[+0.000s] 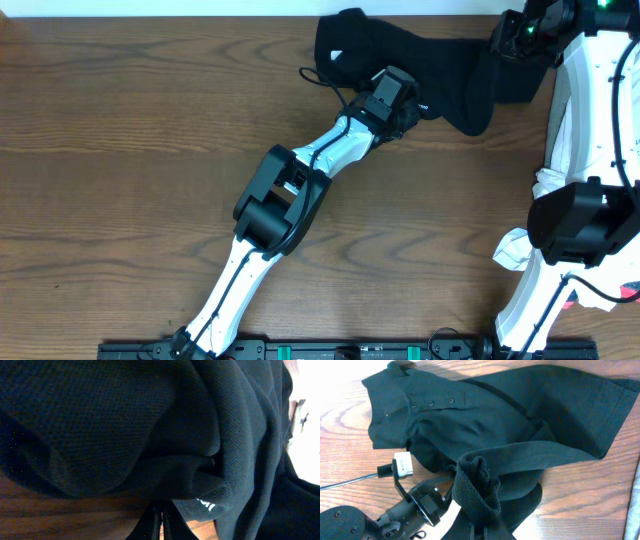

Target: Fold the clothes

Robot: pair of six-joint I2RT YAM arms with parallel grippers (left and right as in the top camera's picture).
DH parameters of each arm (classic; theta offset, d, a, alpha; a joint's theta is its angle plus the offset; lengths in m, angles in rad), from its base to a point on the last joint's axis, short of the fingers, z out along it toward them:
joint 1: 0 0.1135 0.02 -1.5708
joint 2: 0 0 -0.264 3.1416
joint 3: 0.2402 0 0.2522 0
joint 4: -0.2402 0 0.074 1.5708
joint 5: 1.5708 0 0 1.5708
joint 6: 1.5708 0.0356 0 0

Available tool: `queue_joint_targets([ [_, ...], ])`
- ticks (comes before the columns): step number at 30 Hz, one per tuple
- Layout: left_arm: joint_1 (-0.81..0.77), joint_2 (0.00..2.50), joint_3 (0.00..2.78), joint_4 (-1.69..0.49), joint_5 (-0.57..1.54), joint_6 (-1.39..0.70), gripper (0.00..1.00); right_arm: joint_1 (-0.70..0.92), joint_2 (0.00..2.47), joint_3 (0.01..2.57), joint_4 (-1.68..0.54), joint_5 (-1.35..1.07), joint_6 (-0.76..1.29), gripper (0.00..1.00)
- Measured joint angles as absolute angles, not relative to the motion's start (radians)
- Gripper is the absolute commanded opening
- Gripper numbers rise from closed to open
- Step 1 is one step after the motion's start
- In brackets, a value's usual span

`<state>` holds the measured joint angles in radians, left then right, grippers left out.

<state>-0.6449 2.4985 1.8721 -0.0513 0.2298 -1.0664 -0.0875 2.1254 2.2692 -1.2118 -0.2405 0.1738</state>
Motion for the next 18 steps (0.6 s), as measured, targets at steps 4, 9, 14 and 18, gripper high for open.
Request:
queue_joint_targets([
  [4, -0.639, 2.485, 1.872, -0.1, 0.244, -0.966, 0.06, -0.088, 2.125, 2.269, -1.212, -0.238, 0.17, 0.01],
  [9, -0.612, 2.415, 1.86, -0.29, 0.234, -0.834, 0.06, -0.088, 2.125, 2.269, -1.212, -0.235, 0.168, 0.01],
  [14, -0.559, 2.275, 1.848, -0.467, 0.175, -0.71, 0.06, -0.088, 2.125, 2.269, -1.215, -0.236, 0.167, 0.01],
  [18, -0.518, 2.154, 1.847, -0.581, 0.146, -0.64, 0.06, -0.085, 2.125, 2.269, -1.22, -0.24, 0.166, 0.01],
])
